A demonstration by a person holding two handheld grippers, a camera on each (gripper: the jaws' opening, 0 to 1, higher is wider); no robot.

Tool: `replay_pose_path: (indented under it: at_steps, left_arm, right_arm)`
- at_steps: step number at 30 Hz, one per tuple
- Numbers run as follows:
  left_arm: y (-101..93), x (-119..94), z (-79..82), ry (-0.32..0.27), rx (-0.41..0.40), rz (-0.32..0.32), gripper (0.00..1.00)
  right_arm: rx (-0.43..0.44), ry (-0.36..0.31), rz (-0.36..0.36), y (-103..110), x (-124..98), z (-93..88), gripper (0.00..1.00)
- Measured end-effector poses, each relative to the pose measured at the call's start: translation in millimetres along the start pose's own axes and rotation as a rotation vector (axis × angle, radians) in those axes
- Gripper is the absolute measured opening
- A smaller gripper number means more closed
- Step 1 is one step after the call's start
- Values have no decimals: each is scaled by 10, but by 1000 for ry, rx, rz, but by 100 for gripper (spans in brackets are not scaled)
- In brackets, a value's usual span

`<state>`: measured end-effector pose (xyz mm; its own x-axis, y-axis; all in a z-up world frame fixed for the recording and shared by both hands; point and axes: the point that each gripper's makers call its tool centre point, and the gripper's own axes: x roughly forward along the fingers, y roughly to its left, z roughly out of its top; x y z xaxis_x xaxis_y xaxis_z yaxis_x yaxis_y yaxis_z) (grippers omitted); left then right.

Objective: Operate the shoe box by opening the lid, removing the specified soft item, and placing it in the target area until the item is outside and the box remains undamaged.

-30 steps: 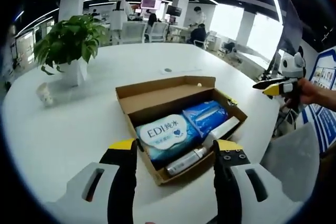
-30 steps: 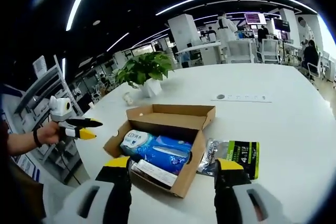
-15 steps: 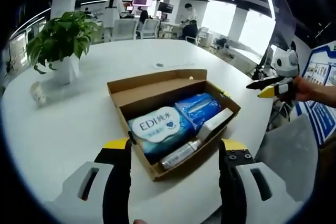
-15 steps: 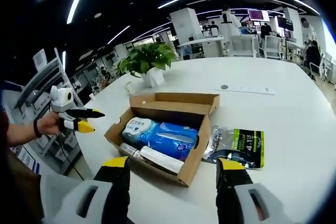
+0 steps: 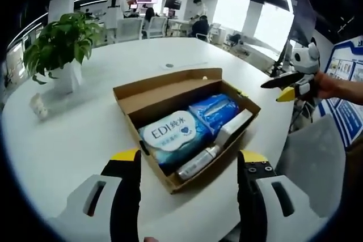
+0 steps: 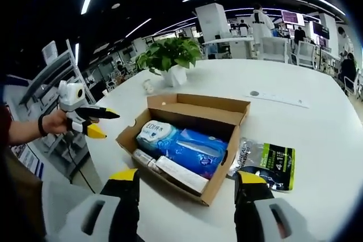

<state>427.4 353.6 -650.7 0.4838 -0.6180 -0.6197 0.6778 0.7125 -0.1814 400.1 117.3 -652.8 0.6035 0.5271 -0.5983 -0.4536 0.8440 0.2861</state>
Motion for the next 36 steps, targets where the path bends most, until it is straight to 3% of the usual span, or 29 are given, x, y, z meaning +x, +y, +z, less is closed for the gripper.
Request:
replay_pose_path:
  at_steps: [20, 25, 36]
  left_arm:
    - [119, 150, 142, 52, 99, -13, 68]
    - [135, 247, 118, 92, 156, -26, 69]
    - [159, 489, 76, 188, 307, -56, 69]
  right_arm:
    - [-107, 70, 97, 232, 453, 207, 67]
    - [-134, 98, 120, 295, 596, 223, 67]
    - [-290, 182, 162, 416, 946, 254, 67]
